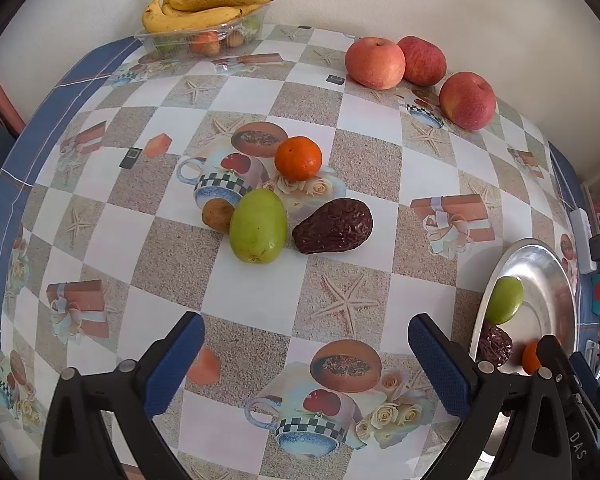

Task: Organize fruits
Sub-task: 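Withdraw both grippers from the plate toward the remaining fruit, then grasp a second small brown fruit with the left gripper while the right gripper grasps a dark date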

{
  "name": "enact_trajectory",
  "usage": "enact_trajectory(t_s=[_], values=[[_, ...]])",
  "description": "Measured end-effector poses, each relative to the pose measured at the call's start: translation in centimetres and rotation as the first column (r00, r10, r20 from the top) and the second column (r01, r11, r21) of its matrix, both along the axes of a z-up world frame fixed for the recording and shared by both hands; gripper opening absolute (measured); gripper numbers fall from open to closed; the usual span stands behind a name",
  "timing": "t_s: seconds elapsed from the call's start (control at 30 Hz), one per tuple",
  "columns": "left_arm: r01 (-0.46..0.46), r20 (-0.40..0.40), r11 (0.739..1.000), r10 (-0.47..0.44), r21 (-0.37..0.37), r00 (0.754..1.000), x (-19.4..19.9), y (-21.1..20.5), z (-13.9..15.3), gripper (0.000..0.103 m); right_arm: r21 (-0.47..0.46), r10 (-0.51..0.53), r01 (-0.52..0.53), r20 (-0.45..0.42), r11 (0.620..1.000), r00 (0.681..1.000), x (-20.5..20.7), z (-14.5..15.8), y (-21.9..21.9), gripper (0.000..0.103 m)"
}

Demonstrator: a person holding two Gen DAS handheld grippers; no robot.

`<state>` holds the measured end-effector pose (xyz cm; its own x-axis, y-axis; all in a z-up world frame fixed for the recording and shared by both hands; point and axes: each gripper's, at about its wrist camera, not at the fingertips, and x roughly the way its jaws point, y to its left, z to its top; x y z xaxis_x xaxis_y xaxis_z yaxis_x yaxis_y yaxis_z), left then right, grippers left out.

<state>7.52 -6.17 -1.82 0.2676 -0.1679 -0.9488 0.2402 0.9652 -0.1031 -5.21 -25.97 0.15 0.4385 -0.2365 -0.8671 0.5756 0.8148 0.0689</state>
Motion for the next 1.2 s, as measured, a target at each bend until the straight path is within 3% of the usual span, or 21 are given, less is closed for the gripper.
enact_trajectory(t_s=[0.47, 0.9, 1.2], values=[[0.003, 0.037, 1.0, -0.003, 0.007, 0.999, 1.7, 0.9, 0.7, 0.103, 0.027, 0.002, -0.003, 0.015, 1.0, 1.0, 0.3, -0.4, 0.2, 0.094], [-0.102, 0.113, 0.993, 0.095, 0.056, 0.989, 6.9, 7.9, 1.8, 0.103, 0.001, 0.067, -0.067, 0.017, 0.998, 0.998, 2.3, 0.1, 2.2, 0.094], [-0.204, 0.093, 0.977, 0.209, -0.055, 0.974, 8.8, 12.8, 1.9, 0.103, -0.067, 0.139, -0.131, 0.114, 0.989, 0.984, 4.5, 3.2, 5.4, 0.094]])
